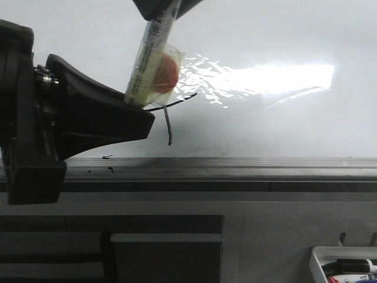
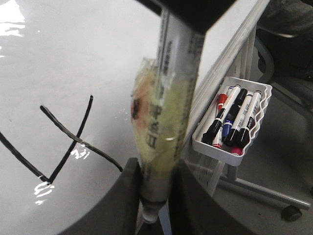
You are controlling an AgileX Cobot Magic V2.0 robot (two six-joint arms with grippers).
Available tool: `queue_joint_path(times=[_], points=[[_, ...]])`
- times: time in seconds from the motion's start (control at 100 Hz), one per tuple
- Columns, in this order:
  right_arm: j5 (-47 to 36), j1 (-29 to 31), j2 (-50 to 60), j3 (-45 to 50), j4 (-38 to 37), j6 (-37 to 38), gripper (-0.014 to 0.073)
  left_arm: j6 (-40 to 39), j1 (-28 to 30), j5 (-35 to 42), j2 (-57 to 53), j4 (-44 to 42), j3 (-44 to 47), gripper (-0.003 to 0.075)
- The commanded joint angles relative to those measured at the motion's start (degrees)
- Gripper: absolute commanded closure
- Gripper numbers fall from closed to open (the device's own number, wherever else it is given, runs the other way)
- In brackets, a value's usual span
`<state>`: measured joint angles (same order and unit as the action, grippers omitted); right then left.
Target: Write number 4 on whiteboard
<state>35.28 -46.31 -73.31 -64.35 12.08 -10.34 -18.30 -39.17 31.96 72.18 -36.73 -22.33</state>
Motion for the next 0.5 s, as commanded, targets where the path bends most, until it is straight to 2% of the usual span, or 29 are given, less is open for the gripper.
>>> queue_joint_path(times=[0.0, 0.12, 0.16, 0.22, 0.37, 0.49], points=[[-3.1, 0.2, 1.9, -1.7, 1.0, -0.6, 0.0517, -0.5, -0.3, 5.2, -0.8, 1.6, -1.7, 0.0741], [-4.3, 1.9, 1.9, -1.7, 0.3, -0.6, 0.0203, -4.2, -0.3, 4.0, -0.8, 5.8, -1.7, 0.0741], [-4.7, 3.0, 2.4, -1.7, -0.1, -0.6, 0.0139, -6.1, -0.3, 2.5, -1.1, 10.1, -1.7, 0.0741], [-4.8, 4.8, 2.9, -1.7, -0.3, -0.6, 0.0117, -8.8, -0.3, -0.6, -1.9, 17.3, -1.7, 0.0741], [-5.1, 9.5, 5.8, -1.7, -0.3, -0.6, 0.0123, -9.2, -0.3, -12.7, -5.8, 34.5, -2.2, 0.0741], [-5.2, 12.0, 7.4, -1.7, -0.3, -0.6, 0.0123, -9.2, -0.3, -23.1, -6.6, 40.8, -5.1, 0.0741]])
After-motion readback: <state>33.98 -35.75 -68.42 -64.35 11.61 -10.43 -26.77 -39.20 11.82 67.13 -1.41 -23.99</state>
